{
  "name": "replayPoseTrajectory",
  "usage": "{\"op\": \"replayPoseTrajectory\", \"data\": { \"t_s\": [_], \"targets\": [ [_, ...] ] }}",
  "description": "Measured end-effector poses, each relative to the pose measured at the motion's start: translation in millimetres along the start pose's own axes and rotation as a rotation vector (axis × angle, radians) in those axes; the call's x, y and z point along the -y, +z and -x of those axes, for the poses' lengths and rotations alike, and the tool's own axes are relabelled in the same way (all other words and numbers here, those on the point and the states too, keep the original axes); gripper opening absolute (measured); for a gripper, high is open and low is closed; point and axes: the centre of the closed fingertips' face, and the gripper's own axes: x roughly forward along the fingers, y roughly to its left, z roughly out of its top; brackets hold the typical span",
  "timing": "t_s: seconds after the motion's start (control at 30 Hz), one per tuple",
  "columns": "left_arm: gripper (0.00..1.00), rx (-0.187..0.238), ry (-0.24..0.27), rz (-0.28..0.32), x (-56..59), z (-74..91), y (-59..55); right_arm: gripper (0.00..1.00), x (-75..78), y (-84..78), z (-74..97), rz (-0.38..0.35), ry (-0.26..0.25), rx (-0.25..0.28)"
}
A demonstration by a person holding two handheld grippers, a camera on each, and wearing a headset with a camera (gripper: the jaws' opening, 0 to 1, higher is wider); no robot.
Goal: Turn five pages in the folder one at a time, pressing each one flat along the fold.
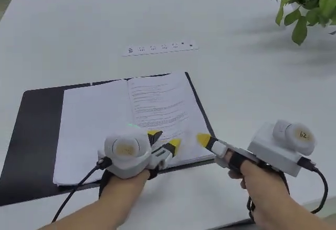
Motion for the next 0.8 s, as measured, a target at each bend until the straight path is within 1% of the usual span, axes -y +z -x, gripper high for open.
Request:
{"op": "replayPoseTrajectory", "data": {
  "t_s": [0.03,0.07,0.1,0.13,0.17,0.2,0.23,0.27,0.3,0.4,0.43,0.47,0.6,0.63,0.8],
  "targets": [
    [0.30,0.009,0.013,-0.007,-6.3,8.0,3.1,0.00,-5.6,0.5,-0.7,0.003,0.006,0.002],
    [0.30,0.016,0.018,-0.005,-10.0,13.1,5.0,0.00,-13.6,2.0,-1.9,0.015,0.022,0.010],
    [0.30,0.020,0.026,-0.002,-14.3,18.0,6.3,0.00,-18.4,3.0,-2.9,0.023,0.034,0.015],
    [0.30,0.021,0.047,-0.010,-22.3,26.3,7.6,0.00,-25.9,3.9,-4.2,0.026,0.049,0.020],
    [0.30,0.026,0.050,-0.011,-25.7,31.9,8.7,0.00,-30.5,4.3,-4.9,0.028,0.055,0.021],
    [0.30,0.033,0.066,-0.012,-32.2,40.6,11.3,0.00,-35.8,5.6,-5.6,0.036,0.063,0.028],
    [0.31,0.033,0.073,-0.014,-34.7,43.5,11.7,0.00,-40.6,7.0,-6.5,0.040,0.073,0.035],
    [0.31,0.040,0.085,-0.015,-41.6,52.1,13.2,0.00,-47.8,8.1,-8.1,0.041,0.087,0.039],
    [0.31,0.045,0.092,-0.015,-45.7,57.8,14.5,0.00,-52.6,8.9,-8.9,0.048,0.094,0.042],
    [0.31,0.059,0.132,-0.016,-62.4,80.3,17.3,0.00,-73.4,10.5,-13.9,0.082,0.133,0.049],
    [0.32,0.060,0.140,-0.013,-66.0,85.6,17.3,0.00,-77.7,10.8,-15.6,0.090,0.141,0.052],
    [0.32,0.064,0.158,-0.012,-71.2,93.7,17.7,0.00,-85.6,10.9,-18.1,0.105,0.154,0.055],
    [0.33,0.072,0.196,-0.006,-88.0,115.4,15.5,0.00,-108.4,6.5,-26.4,0.141,0.191,0.049],
    [0.33,0.078,0.207,-0.008,-91.8,122.9,15.4,0.00,-114.6,3.8,-29.8,0.150,0.199,0.043],
    [0.33,0.092,0.246,0.009,-104.8,150.8,13.4,0.00,-139.6,-8.6,-42.1,0.181,0.241,0.019]
  ]
}}
